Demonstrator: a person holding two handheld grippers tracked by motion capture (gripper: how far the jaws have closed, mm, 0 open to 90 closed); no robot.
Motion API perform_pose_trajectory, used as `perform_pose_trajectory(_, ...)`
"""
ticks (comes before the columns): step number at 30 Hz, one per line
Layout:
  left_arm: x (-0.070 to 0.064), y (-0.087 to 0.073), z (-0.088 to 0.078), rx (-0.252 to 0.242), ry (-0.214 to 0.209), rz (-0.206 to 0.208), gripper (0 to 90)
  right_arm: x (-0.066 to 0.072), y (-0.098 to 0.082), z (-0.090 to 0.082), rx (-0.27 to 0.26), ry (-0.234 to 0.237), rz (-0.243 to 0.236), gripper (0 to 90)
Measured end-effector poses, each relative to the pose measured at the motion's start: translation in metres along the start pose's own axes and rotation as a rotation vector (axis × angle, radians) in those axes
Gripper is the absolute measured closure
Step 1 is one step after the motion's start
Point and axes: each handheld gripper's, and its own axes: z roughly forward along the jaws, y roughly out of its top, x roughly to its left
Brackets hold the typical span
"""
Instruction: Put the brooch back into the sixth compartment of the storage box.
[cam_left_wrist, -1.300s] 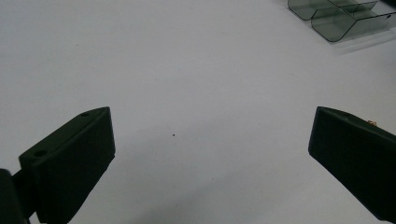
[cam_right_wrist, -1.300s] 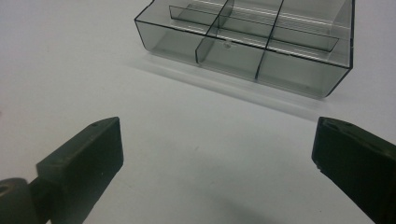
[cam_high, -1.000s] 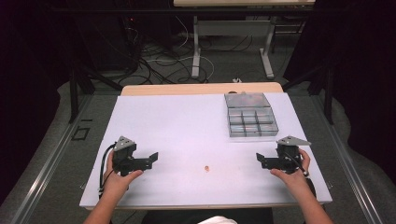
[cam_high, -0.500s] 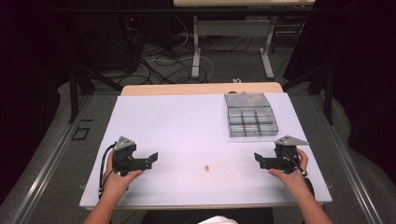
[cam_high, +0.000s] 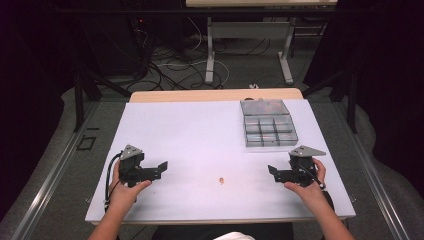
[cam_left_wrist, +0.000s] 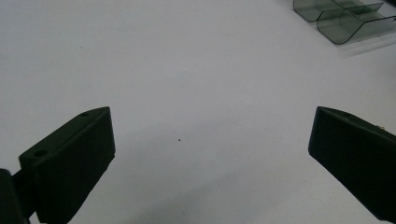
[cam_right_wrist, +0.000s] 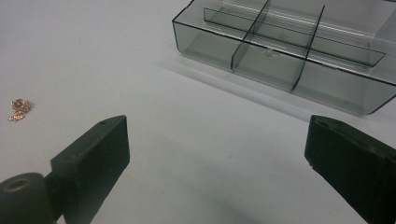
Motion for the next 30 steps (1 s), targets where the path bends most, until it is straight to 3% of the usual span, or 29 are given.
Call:
perform_pose_trajectory(5, 0.001, 0.001, 0.0, -0.014, 0.003, -0.003, 0.8, 0.005, 0.006, 0.003, -0.001, 0.026, 0.013, 9.4)
perform_pose_trajectory(7, 0.002, 0.001, -0.001, -0.017, 0.004, -0.01, 0.9, 0.011, 0.011, 0.003, -0.004, 0.023, 0.002, 13.5)
perform_pose_trajectory(14, 0.003, 0.001, -0.001, -0.015, 0.005, -0.011, 0.8, 0.029, 0.024, 0.016, 0.006, 0.053, -0.053, 13.8)
perform_pose_trajectory(25, 0.006, 0.002, -0.002, -0.015, 0.016, -0.018, 0.8, 0.05, 0.037, 0.032, 0.015, 0.108, -0.101, 15.8)
perform_pose_trajectory(30, 0.005, 0.002, -0.002, -0.02, 0.016, -0.019, 0.8, 0.058, 0.04, 0.039, 0.036, 0.12, -0.093, 17.4)
